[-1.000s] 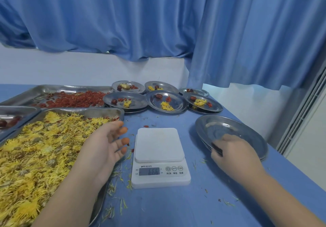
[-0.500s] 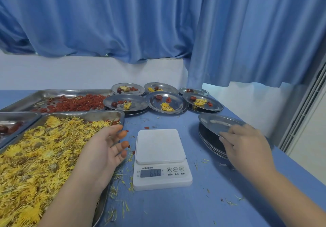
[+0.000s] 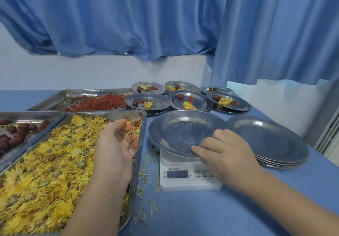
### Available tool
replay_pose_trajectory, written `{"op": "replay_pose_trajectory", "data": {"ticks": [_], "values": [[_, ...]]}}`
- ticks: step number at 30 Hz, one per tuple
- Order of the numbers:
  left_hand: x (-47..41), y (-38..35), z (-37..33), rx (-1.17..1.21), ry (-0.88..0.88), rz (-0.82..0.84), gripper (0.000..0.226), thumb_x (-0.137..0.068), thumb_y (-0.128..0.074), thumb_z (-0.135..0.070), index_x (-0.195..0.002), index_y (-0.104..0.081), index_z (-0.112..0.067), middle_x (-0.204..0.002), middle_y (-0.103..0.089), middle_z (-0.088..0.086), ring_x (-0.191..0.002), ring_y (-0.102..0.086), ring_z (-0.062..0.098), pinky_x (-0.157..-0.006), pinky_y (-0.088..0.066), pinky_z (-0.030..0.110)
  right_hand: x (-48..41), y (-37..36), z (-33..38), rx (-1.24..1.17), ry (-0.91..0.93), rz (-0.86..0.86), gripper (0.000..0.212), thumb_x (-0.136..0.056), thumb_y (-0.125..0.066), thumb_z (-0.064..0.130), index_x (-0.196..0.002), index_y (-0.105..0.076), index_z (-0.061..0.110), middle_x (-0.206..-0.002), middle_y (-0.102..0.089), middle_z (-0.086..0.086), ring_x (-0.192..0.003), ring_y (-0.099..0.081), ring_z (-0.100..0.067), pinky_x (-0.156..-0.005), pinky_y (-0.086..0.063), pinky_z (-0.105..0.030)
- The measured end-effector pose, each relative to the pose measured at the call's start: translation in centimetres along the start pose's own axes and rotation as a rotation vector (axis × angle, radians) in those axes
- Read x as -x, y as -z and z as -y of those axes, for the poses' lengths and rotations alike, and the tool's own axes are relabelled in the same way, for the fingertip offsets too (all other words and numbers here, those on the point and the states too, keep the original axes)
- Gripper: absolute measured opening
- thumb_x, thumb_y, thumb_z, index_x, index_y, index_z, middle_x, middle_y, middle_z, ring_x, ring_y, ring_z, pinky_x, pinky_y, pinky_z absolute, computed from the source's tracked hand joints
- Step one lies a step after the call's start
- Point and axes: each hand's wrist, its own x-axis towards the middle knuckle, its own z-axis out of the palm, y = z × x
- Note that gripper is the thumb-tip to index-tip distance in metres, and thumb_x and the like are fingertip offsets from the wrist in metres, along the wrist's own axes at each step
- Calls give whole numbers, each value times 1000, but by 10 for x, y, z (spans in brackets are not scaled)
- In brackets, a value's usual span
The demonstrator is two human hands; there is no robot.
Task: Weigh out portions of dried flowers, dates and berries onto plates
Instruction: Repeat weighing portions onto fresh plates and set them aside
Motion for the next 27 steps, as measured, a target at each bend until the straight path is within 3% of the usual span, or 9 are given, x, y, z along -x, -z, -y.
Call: {"op": "replay_pose_trajectory", "data": {"ticks": [10, 13, 17, 22, 27], "values": [[4, -5, 2, -15, 10, 12, 9, -90, -52, -16, -84, -57, -17, -74, -55, -2, -57, -49, 12, -53, -41, 24, 9, -23, -1, -50, -57, 30, 17, -69, -78, 9, -86, -78, 15, -70, -66, 3, -53, -52, -25, -49, -43, -31], [5, -5, 2, -23, 17, 5, 8, -90, -52, -17, -84, -58, -17, -76, -56, -2, -57, -50, 12, -55, -42, 25, 9, -21, -2, -65, -74, 89, 17, -79, -73, 32, -86, -79, 17, -71, -67, 4, -57, -54, -25, -51, -44, -32], [5, -4, 2, -30, 15, 1, 8, -90, -52, -17, -85, -58, -18, -76, -56, -2, -56, -50, 12, -54, -42, 24, 10, -13, 3, -114, -125, 191, 50, -84, -51, 59, -88, -78, 17, -77, -66, 3, -63, -55, -24, -56, -45, -33], [4, -2, 0, -29, 11, -5, 7, -89, -53, -17, -86, -59, -18, -73, -56, -3, -56, -50, 11, -54, -43, 24, 13, 4, 9, -196, -209, 230, 43, -90, -48, 53, -85, -75, 19, -79, -61, 3, -65, -52, -22, -58, -45, -35], [5, -2, 0, -44, 22, -8, 7, -90, -53, -17, -87, -59, -19, -72, -57, -4, -57, -50, 12, -56, -42, 25, 17, 18, 12, -207, -241, 203, 37, -90, -51, 43, -73, -73, 19, -66, -56, 3, -54, -55, -18, -47, -44, -27]]}}
